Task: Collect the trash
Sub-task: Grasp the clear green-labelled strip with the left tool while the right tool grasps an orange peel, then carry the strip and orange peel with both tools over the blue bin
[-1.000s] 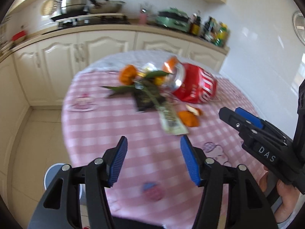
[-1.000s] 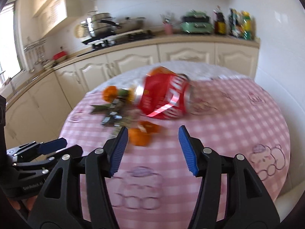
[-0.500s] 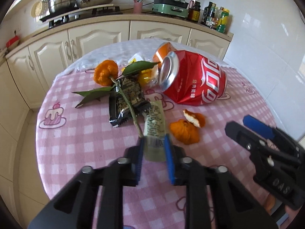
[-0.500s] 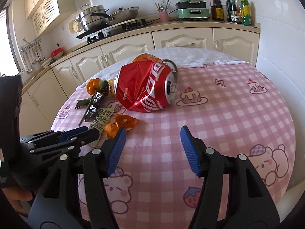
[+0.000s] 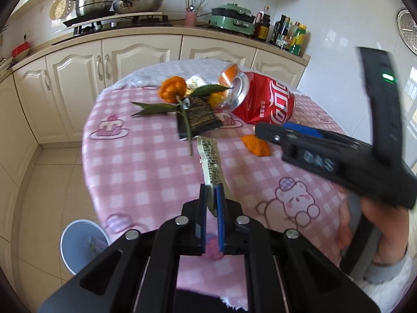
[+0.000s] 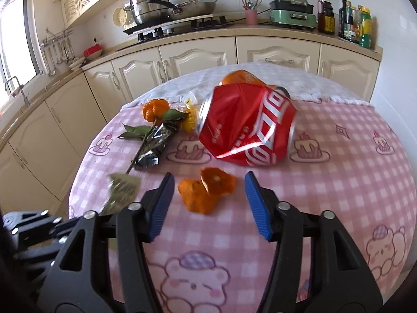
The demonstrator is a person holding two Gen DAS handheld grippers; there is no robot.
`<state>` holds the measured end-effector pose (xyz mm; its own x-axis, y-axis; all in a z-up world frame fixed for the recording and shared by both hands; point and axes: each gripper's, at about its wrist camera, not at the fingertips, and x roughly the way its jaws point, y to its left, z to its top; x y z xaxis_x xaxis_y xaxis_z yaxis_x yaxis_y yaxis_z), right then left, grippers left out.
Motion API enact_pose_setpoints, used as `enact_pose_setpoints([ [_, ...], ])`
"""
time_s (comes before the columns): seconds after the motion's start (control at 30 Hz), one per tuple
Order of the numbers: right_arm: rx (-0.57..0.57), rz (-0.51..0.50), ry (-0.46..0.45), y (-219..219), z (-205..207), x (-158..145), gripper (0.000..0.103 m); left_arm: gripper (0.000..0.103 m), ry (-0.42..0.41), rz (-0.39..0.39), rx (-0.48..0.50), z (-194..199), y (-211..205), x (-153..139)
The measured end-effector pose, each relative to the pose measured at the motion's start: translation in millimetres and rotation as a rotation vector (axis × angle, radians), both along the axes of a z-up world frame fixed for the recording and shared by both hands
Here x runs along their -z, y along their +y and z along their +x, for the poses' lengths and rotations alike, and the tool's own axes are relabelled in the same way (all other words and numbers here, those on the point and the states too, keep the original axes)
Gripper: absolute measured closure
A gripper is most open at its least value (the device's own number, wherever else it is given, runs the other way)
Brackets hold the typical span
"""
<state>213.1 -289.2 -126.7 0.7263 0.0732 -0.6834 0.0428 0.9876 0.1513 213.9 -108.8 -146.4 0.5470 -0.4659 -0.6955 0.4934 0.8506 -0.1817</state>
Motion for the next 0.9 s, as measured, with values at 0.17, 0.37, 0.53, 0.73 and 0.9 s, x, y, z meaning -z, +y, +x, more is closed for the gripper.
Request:
enact_pose_setpoints([
  [0.17, 0.015, 0.029, 0.048, -4.8, 9.4, 5.7, 0.08, 0.097, -0.008, -0.022, -0.028, -8.0, 20.3, -2.4],
  [0.37, 0.05, -0.027, 0.005, -1.2, -2.6, 2.9, 0.097, 0.097, -0.012, -0.049, -0.056, -12.1, 41.9, -1.9],
  [0.53, 0.052, -0.02, -0.083, 6.1, -22.9, -11.6, 0.098, 0.097, -0.021, -0.081, -0.082, -14.5, 60.0, -5.2],
  [0.73, -0.063, -0.014, -0.145, 50.4, -31.0, -34.7, 0.098, 0.098, -0.025, -0.128, -0.134, -12.4, 89.0, -6.4],
  [0.9, -0.227, -0.002, -0.136, 117.9, -20.1, -30.1, 0.098, 0.098, -0.025, -0.163, -0.19, -10.4, 120.4, -3.4],
])
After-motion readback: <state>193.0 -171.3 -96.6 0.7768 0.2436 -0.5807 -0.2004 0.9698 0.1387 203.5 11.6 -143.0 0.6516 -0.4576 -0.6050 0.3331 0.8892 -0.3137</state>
